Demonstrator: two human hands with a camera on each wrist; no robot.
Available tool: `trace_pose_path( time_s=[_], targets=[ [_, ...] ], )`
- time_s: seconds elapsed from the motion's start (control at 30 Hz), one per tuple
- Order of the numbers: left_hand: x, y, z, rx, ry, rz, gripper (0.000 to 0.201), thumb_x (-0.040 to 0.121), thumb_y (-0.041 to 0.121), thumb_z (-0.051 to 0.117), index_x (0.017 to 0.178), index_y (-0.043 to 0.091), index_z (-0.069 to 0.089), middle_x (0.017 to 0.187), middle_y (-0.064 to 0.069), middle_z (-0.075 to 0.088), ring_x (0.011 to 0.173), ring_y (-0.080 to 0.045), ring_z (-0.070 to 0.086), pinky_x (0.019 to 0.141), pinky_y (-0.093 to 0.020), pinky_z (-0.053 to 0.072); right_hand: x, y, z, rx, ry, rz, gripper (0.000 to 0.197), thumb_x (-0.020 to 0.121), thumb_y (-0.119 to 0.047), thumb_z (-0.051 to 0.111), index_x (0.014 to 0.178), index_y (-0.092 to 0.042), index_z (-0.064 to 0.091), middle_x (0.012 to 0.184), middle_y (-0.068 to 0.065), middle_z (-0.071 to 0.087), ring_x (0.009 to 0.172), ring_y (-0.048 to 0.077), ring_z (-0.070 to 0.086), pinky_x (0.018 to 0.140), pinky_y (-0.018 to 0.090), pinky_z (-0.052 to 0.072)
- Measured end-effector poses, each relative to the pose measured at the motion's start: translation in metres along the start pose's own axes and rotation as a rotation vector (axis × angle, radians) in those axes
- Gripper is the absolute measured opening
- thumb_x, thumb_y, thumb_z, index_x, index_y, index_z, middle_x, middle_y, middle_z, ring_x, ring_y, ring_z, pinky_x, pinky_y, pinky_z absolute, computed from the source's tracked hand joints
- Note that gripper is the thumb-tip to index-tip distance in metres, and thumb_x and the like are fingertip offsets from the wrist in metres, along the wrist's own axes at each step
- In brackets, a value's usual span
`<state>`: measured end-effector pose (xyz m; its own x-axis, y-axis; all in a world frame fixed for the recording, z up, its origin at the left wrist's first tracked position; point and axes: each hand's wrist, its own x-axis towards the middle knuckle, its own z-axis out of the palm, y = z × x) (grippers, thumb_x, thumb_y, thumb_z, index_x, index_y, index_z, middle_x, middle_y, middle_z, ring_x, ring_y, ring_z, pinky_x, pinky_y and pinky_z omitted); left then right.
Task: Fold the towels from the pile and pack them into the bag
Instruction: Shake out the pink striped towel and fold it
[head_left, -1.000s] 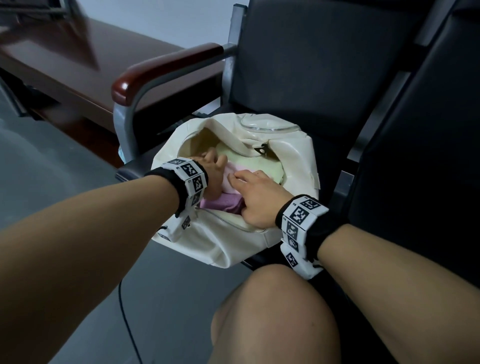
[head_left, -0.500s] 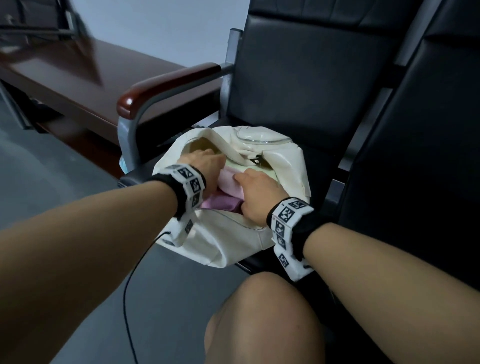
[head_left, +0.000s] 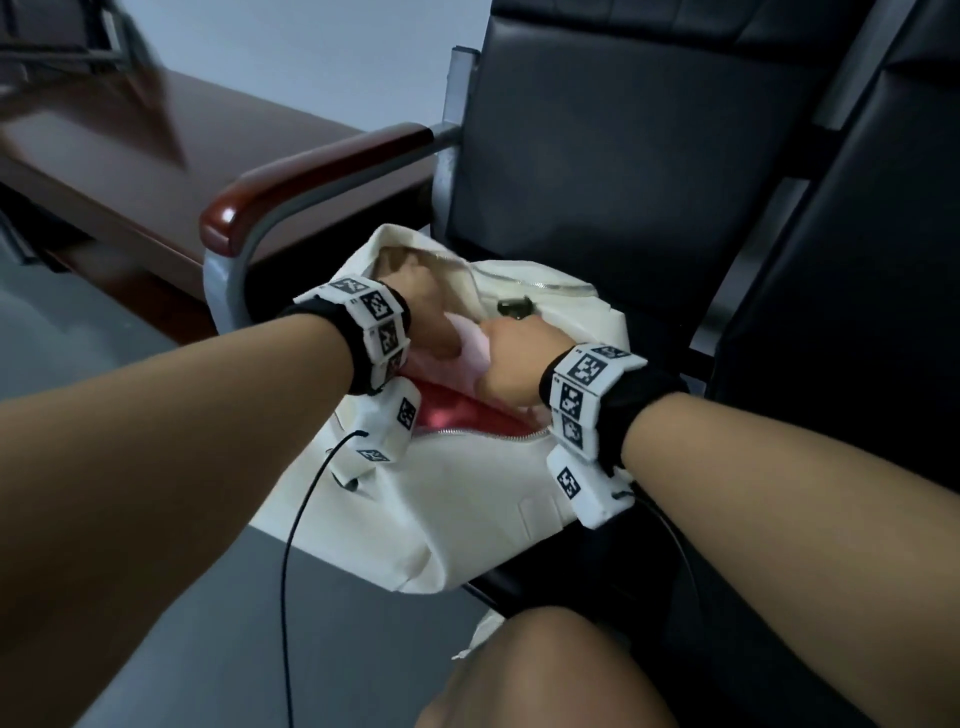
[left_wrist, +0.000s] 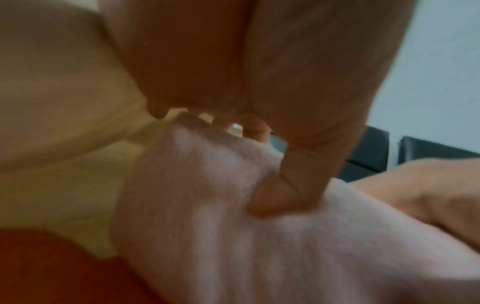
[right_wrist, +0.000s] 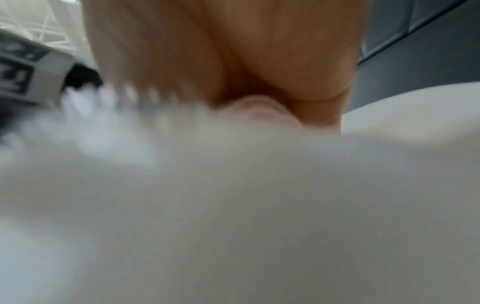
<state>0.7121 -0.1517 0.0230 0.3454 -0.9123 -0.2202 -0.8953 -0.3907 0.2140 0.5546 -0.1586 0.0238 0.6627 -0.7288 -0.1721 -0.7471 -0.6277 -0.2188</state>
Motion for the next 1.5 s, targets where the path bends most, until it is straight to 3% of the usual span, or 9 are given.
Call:
trace_pose_path(
  time_s=[0.1, 0.3, 0.47, 0.63, 0.83, 1.0, 1.2, 1.37, 1.5],
  targets=[
    [0.008, -0.008, -0.007, -0.116, 0.220, -0.008, 0.081, 0.039, 0.069, 0.055, 0.099, 0.018, 0.070, 0.114, -0.003, 0.058, 0.111, -0.023, 0.052, 0.078, -0.031, 0.043, 0.017, -0.001, -0.018, 0.017, -0.068, 0.043, 0.036, 0.084, -0.029, 0.064, 0.119, -0.019, 0.061, 0.105, 0.004, 0.068, 0.092, 0.024, 0.062, 0.076, 0.032, 0.047],
    [-0.009, 0.002, -0.024, -0.223, 0.380, 0.039, 0.014, 0.084, 0.028, 0.072, 0.097, 0.022, 0.068, 0.131, -0.011, 0.047, 0.135, -0.032, 0.030, 0.115, -0.037, 0.025, 0.040, 0.002, -0.039, 0.116, -0.010, 0.149, 0.055, 0.073, -0.041, 0.060, 0.124, -0.021, 0.056, 0.116, 0.004, 0.063, 0.116, 0.027, 0.059, 0.091, 0.032, 0.045],
    [0.001, 0.017, -0.028, -0.173, 0.475, -0.028, 0.031, 0.087, 0.023, 0.065, 0.117, 0.032, 0.068, 0.139, -0.013, 0.035, 0.129, -0.043, 0.031, 0.111, -0.042, 0.029, 0.047, 0.008, -0.032, 0.056, 0.207, 0.256, 0.055, 0.092, -0.019, 0.056, 0.144, -0.012, 0.038, 0.142, 0.016, 0.046, 0.133, 0.042, 0.044, 0.108, 0.052, 0.041],
    [0.017, 0.034, -0.019, -0.005, 0.422, -0.091, 0.040, 0.089, 0.028, 0.067, 0.128, 0.023, 0.064, 0.140, -0.017, 0.042, 0.127, -0.042, 0.040, 0.104, -0.044, 0.036, 0.051, 0.012, -0.021, -0.181, 0.167, 0.258, 0.041, 0.101, -0.024, 0.050, 0.141, -0.017, 0.048, 0.146, 0.014, 0.038, 0.138, 0.047, 0.032, 0.107, 0.061, 0.033],
    [0.030, 0.047, -0.012, -0.062, 0.378, 0.014, 0.032, 0.096, 0.013, 0.053, 0.127, 0.020, 0.059, 0.114, -0.012, 0.065, 0.104, -0.036, 0.065, 0.074, -0.039, 0.045, 0.051, 0.031, -0.027, -0.348, 0.320, 0.144, 0.034, 0.103, -0.021, 0.038, 0.128, -0.018, 0.060, 0.126, 0.013, 0.061, 0.117, 0.036, 0.058, 0.077, 0.036, 0.037],
    [0.044, 0.057, -0.003, -0.187, 0.290, 0.071, 0.036, 0.097, 0.021, 0.050, 0.133, 0.022, 0.051, 0.121, -0.013, 0.064, 0.110, -0.038, 0.062, 0.081, -0.039, 0.045, 0.051, 0.043, -0.034, -0.292, 0.323, 0.146, 0.033, 0.103, -0.022, 0.037, 0.123, -0.017, 0.063, 0.121, 0.013, 0.062, 0.117, 0.035, 0.057, 0.078, 0.035, 0.036],
    [0.068, 0.051, 0.016, -0.205, 0.197, 0.123, 0.038, 0.098, 0.013, 0.054, 0.136, 0.011, 0.055, 0.135, -0.015, 0.060, 0.128, -0.034, 0.054, 0.110, -0.042, 0.041, 0.062, 0.059, -0.021, -0.235, 0.182, 0.161, 0.029, 0.101, -0.011, 0.041, 0.122, -0.008, 0.061, 0.125, 0.016, 0.063, 0.116, 0.036, 0.060, 0.085, 0.039, 0.044],
    [0.088, 0.039, 0.041, -0.036, -0.014, 0.158, 0.042, 0.095, 0.021, 0.068, 0.135, 0.010, 0.060, 0.132, -0.010, 0.063, 0.121, -0.028, 0.060, 0.099, -0.034, 0.047, 0.059, 0.065, -0.002, -0.322, 0.077, 0.132, 0.038, 0.103, -0.023, 0.036, 0.122, -0.005, 0.063, 0.128, 0.018, 0.062, 0.122, 0.038, 0.056, 0.099, 0.044, 0.044],
    [0.089, 0.039, 0.051, 0.147, -0.046, 0.127, 0.028, 0.097, 0.025, 0.061, 0.119, 0.009, 0.064, 0.094, -0.006, 0.059, 0.108, -0.030, 0.063, 0.097, -0.039, 0.051, 0.050, 0.066, 0.010, -0.318, 0.025, 0.157, 0.043, 0.104, -0.030, 0.034, 0.132, -0.009, 0.059, 0.134, 0.018, 0.055, 0.129, 0.039, 0.044, 0.106, 0.045, 0.036]
  ],
)
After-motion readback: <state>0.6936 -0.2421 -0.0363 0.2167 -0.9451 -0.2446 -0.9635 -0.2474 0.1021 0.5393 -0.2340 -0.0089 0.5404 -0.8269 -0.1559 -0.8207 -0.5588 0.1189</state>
